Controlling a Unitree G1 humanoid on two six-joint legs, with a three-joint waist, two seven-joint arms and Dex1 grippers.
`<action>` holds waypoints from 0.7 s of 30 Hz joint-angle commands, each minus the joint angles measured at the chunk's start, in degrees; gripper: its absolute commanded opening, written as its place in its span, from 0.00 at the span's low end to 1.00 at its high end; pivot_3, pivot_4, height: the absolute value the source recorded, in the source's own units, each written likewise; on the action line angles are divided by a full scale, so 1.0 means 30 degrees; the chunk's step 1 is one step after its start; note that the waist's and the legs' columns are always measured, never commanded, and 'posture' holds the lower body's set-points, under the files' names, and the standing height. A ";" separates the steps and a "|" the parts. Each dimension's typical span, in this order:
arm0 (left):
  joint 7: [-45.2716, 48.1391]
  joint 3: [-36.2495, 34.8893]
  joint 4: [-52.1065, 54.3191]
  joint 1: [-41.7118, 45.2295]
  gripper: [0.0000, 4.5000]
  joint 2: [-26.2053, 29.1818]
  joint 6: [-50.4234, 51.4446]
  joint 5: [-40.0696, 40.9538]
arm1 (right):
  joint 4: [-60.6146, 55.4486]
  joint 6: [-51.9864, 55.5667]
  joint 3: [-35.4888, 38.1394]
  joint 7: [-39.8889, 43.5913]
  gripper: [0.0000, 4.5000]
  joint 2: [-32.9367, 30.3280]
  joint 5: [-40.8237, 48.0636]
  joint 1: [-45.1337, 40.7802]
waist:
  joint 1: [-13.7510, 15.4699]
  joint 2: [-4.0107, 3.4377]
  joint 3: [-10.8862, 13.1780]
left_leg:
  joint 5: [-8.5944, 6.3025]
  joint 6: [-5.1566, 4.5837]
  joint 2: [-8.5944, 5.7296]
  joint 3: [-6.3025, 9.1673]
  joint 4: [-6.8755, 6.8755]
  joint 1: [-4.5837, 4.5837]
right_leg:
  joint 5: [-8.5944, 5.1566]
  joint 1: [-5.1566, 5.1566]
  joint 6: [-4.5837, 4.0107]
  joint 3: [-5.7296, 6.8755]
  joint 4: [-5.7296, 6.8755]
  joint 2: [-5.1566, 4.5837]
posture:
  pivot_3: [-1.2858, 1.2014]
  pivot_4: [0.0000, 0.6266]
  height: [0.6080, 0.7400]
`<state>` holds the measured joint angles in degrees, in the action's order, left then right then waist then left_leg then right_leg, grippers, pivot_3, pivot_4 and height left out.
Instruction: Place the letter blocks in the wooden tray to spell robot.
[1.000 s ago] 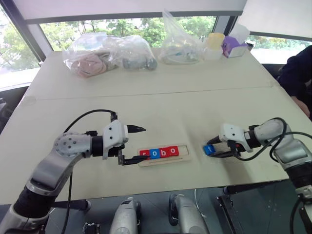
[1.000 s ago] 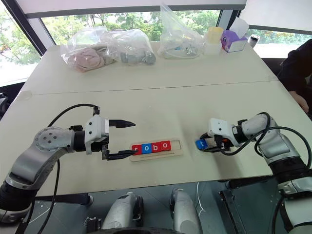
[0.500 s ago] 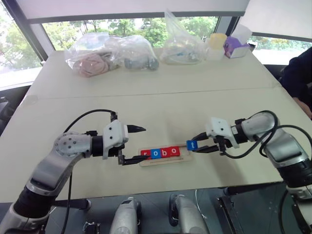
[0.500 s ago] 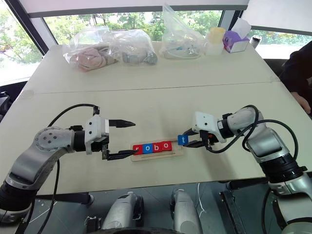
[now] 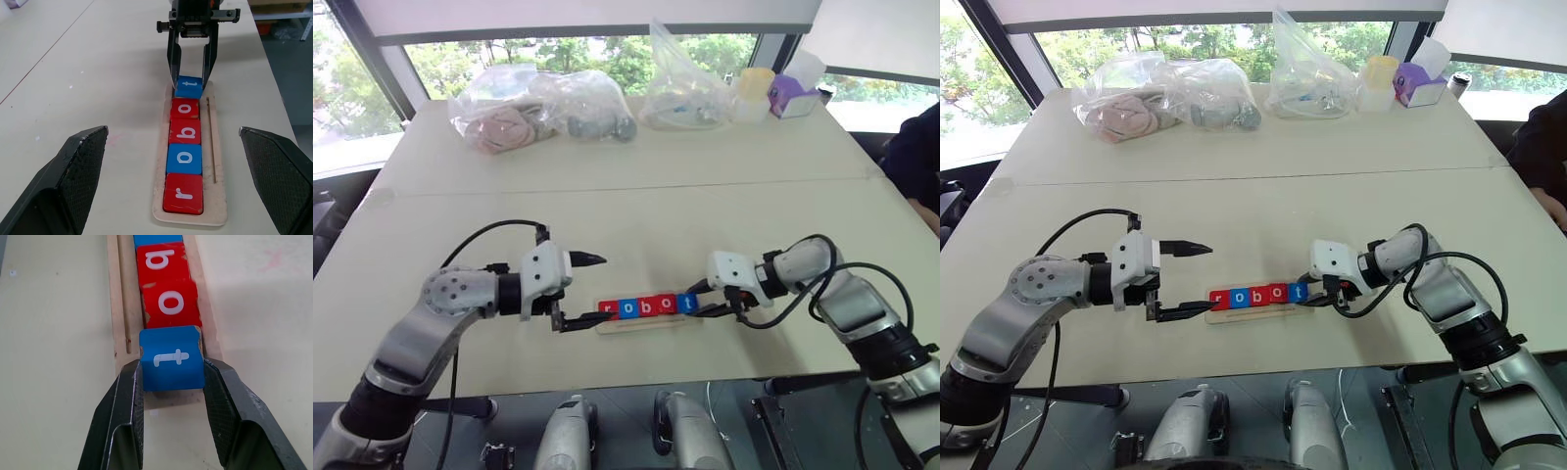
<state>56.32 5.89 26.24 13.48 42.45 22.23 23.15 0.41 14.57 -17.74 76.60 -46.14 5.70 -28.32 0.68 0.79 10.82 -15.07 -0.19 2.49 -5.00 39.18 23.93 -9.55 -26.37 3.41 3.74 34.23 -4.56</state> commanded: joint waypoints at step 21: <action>-0.0229 -0.0423 0.0903 -0.0045 1.00 -0.0027 0.0127 0.0222 | 0.0090 -0.0225 -0.0207 0.0472 0.25 0.0308 -0.0476 -0.0720 | 0.0000 -0.0001 -0.0001 | 0.0001 0.0001 0.0001 -0.0003 0.0000 -0.0006 | 0.0002 0.0001 -0.0002 -0.0001 0.0005 0.0004 | 0.52 0.24 1.00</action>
<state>55.87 5.89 27.24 13.28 42.40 23.16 23.22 1.51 13.87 -18.30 77.52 -44.99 4.49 -29.67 0.68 0.79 10.81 -15.07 -0.19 2.50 -5.01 39.18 23.91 -9.54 -26.37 3.40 3.74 34.24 -4.55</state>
